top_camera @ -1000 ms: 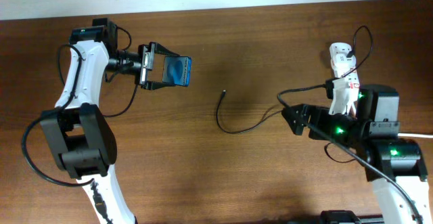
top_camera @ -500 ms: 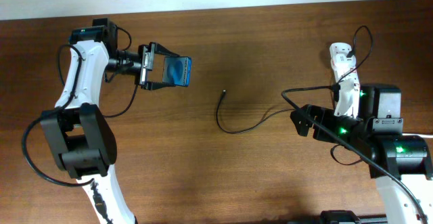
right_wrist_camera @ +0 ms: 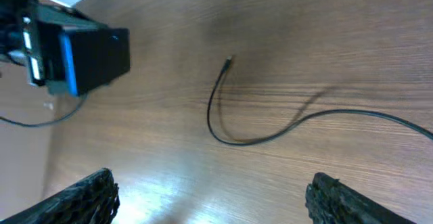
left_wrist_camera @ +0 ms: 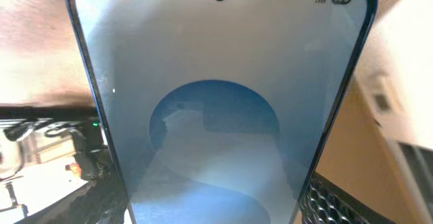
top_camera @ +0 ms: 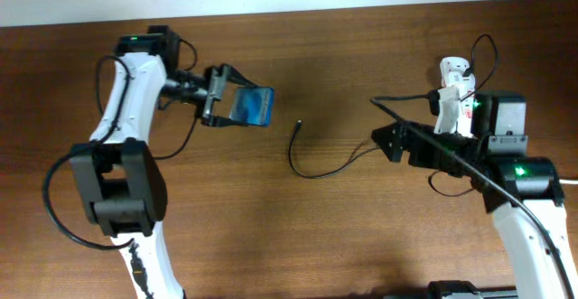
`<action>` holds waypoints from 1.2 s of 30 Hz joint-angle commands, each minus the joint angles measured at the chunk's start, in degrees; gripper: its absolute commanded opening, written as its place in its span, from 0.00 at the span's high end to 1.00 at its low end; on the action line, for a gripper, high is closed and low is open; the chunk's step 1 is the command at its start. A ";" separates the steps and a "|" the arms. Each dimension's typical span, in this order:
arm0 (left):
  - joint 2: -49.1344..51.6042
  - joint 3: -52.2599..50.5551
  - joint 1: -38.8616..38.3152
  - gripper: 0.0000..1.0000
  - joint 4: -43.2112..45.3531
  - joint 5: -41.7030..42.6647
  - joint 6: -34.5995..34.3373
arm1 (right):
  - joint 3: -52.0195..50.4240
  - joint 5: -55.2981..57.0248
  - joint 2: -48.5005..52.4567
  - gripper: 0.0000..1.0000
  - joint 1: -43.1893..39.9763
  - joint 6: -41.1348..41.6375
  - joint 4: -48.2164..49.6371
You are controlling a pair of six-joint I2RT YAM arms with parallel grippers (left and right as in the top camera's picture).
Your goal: Plug charger to phone and switch on socket
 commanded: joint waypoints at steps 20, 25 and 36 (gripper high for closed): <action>-0.17 1.62 -11.15 1.00 5.77 -17.00 -9.27 | 1.07 4.22 14.88 0.13 18.53 18.73 18.86; -0.17 1.62 -11.56 1.00 5.77 -16.96 -10.32 | 1.07 8.24 19.98 0.16 24.20 25.49 26.43; -0.17 1.62 -11.56 1.00 5.77 -16.55 -10.34 | 1.07 11.91 27.61 0.31 30.62 33.38 36.70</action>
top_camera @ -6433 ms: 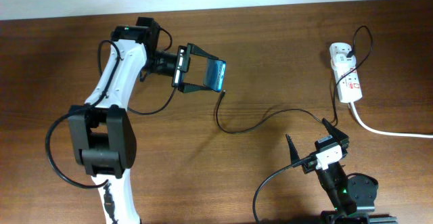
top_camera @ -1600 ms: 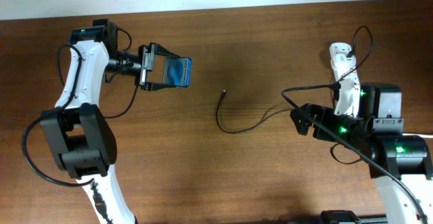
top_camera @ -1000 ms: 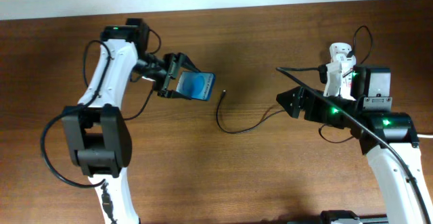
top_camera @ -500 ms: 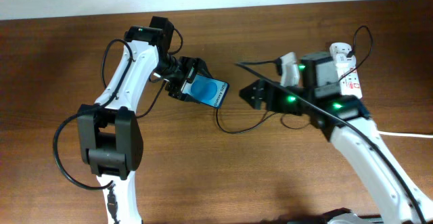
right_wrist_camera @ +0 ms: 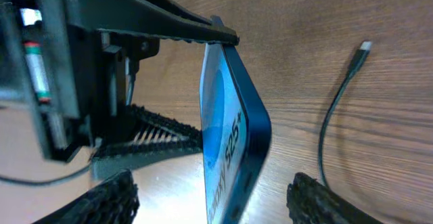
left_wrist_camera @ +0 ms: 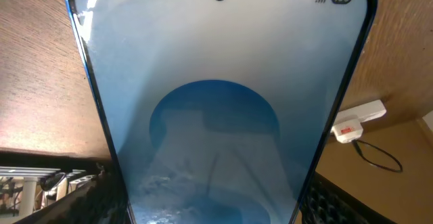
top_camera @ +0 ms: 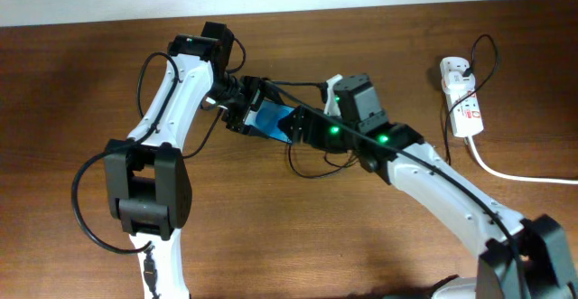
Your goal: Plug charger to phone and switch on socket
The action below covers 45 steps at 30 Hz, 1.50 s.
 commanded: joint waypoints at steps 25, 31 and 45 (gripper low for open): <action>-0.17 1.55 -0.39 1.00 -0.11 2.38 -0.76 | 0.96 6.56 6.56 0.75 3.98 6.99 9.99; -0.17 1.53 -0.39 1.00 -0.09 2.38 -0.79 | 0.96 6.49 6.56 0.91 3.98 7.02 10.47; -0.17 1.55 -0.39 0.55 -0.09 2.38 -0.76 | 0.96 2.21 6.45 0.96 3.74 9.81 15.96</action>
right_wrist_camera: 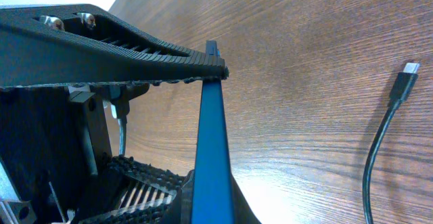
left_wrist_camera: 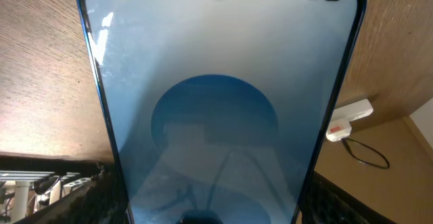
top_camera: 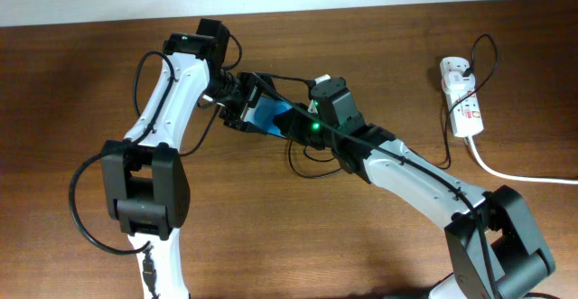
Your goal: Plug charger to phone and switch on socket
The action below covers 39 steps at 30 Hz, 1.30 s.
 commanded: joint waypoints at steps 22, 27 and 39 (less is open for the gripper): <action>-0.17 0.81 -0.83 0.01 3.19 1.97 7.65 | 1.20 -10.51 -1.77 0.96 -7.08 -0.22 -2.45; -0.17 0.79 -0.83 0.01 3.74 2.19 9.09 | 1.20 -10.75 -3.45 0.96 -9.27 -1.07 -3.58; -0.17 0.81 -0.83 0.01 10.62 9.03 23.30 | 1.20 -14.58 -7.63 0.96 -16.70 -3.76 -11.26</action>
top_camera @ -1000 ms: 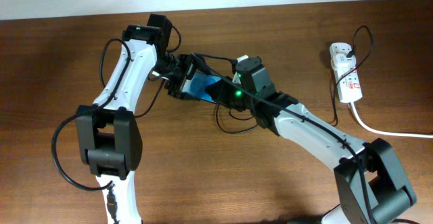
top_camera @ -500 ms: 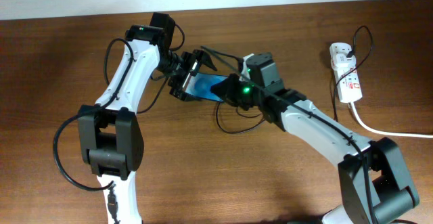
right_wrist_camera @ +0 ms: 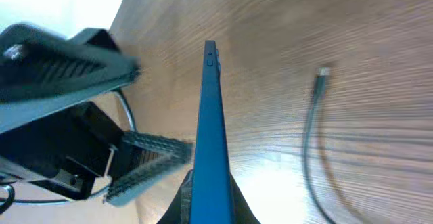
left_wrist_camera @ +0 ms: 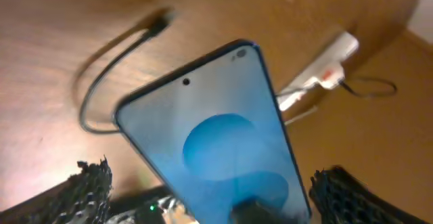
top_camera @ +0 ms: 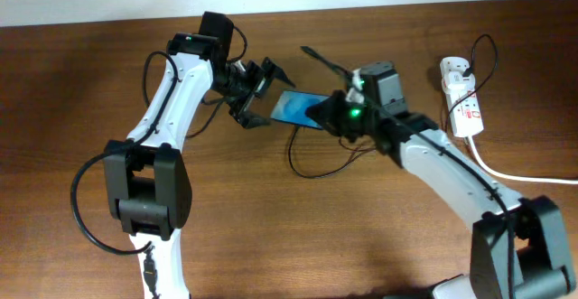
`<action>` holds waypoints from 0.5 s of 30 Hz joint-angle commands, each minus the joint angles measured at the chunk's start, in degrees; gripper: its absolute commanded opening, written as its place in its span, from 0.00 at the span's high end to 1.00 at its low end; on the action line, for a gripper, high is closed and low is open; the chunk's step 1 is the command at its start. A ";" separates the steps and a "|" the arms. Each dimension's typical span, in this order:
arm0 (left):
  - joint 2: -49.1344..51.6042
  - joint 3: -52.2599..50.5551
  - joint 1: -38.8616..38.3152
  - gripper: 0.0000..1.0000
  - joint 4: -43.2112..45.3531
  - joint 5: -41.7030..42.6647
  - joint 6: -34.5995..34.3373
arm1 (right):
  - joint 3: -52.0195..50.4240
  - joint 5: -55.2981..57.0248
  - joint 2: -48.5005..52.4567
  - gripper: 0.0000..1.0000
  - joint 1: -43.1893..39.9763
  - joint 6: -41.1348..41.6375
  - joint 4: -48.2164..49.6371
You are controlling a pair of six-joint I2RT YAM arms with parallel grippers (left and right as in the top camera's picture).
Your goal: Plug charger to phone and switch on socket
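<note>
The blue phone (top_camera: 298, 108) hangs over the table's middle, screen up, with my right gripper (top_camera: 329, 115) shut on its right end. In the right wrist view the phone (right_wrist_camera: 211, 129) is edge-on between the jaws. My left gripper (top_camera: 264, 94) stands open just left of the phone, not touching it; its fingers (left_wrist_camera: 91, 187) flank the phone (left_wrist_camera: 216, 143) with gaps. The black charger cable (top_camera: 307, 172) lies on the wood below, its plug (right_wrist_camera: 323, 71) free. The white socket strip (top_camera: 461, 96) lies at the far right.
A white lead (top_camera: 506, 172) runs from the socket strip off the right edge. My own black arm cabling (top_camera: 321, 60) arches behind the phone. Bare wooden table (top_camera: 271, 236) lies in front of both arms.
My left gripper has opened and let go of the phone, which my right gripper now holds alone. The phone has shifted a little to the right.
At first my left gripper held the phone up at the left while my right arm stood open near the socket strip. Then the right gripper was open around the phone's free end, then closed on it. Now the phone has passed from left to right.
</note>
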 commanded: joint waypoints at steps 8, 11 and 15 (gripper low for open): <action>-0.17 0.63 -0.11 0.01 11.39 14.73 15.04 | -1.55 -1.99 -13.99 0.96 -7.96 -4.48 -4.33; -0.17 0.61 0.02 0.01 13.60 18.25 15.06 | -4.09 -2.01 -17.03 0.96 -9.03 -3.08 -0.85; -0.17 0.61 0.15 0.01 16.37 22.82 15.06 | -8.04 -2.03 -18.84 0.96 -9.25 0.59 5.55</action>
